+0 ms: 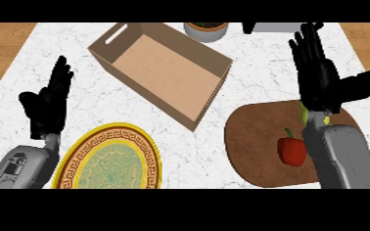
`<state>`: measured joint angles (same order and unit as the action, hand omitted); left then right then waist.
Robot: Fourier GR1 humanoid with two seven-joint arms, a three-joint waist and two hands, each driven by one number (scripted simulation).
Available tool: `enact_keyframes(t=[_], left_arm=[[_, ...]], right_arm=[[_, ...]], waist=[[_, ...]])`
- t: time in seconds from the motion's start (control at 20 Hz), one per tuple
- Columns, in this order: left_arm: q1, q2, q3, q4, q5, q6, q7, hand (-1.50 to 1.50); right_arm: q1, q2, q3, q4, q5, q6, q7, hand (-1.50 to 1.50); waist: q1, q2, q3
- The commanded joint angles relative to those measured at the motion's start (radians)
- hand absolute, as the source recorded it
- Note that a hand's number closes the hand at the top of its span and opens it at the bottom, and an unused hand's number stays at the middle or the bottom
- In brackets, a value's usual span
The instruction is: Pick the bell pepper from the cutting board and place it in the cardboard box
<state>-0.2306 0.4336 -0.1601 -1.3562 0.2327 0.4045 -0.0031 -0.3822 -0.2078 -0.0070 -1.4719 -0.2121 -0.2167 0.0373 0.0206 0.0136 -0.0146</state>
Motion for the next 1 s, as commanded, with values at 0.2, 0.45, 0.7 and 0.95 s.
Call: enact_keyframes(t=[0.2,0.45,0.7,0.95], left_arm=[[-0.014,0.112,-0.073,-0.066,-0.078,-0.155,-0.094,0.0],[0.006,0.116,-0.119,-0.109,-0.058,-0.254,-0.12,0.0],[0.026,0.123,-0.122,-0.152,-0.046,-0.303,-0.132,0.0],[-0.005,0.085,-0.131,-0.112,-0.071,-0.317,-0.141,0.0]], right_arm=[[0.056,-0.302,-0.103,-0.249,0.119,0.01,0.078,-1.5],[0.345,-0.5,-0.159,-0.326,0.226,0.093,0.077,-1.5],[0.576,-0.56,-0.191,-0.449,0.325,0.147,-0.114,-1.5],[0.631,-0.647,-0.192,-0.559,0.426,0.222,-0.029,-1.5]], waist=[[-0.109,-0.047,0.01],[-0.115,-0.033,0.014],[-0.076,-0.026,0.015],[-0.047,-0.016,0.013]])
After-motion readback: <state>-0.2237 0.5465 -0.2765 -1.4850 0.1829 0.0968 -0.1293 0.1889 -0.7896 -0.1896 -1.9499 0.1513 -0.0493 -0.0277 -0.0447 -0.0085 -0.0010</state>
